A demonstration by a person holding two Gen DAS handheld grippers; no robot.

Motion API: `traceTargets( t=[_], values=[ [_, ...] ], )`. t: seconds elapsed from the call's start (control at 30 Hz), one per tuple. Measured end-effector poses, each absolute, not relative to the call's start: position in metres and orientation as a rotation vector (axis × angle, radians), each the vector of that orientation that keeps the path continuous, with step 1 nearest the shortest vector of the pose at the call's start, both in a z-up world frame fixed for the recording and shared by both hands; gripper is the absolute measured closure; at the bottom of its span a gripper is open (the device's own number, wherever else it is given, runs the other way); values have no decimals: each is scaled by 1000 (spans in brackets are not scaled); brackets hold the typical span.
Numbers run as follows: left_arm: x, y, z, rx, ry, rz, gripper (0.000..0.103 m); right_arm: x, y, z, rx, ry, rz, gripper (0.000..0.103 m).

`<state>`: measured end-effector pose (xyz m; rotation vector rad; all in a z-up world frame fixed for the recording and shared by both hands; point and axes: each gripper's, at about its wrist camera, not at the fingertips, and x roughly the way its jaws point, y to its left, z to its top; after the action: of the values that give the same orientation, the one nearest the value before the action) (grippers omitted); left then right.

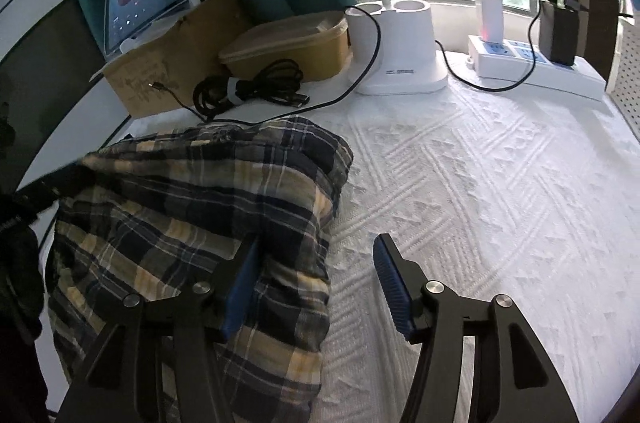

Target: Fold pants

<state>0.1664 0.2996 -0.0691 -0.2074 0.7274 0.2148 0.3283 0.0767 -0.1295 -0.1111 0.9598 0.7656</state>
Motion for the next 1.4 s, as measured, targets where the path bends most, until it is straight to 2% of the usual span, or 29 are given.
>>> traceTargets(
  t=[0.3, 0.9, 1.4],
  values=[
    [146, 273, -46, -158, 629, 101, 33, 308, 68, -114, -109, 930, 762, 43],
    [146, 262, -95, -108, 820, 142, 33, 276, 68, -126, -139, 980, 815, 42],
    [135, 271, -104, -98, 837, 206, 33, 274, 58, -133, -156, 994, 789, 40]
  ],
)
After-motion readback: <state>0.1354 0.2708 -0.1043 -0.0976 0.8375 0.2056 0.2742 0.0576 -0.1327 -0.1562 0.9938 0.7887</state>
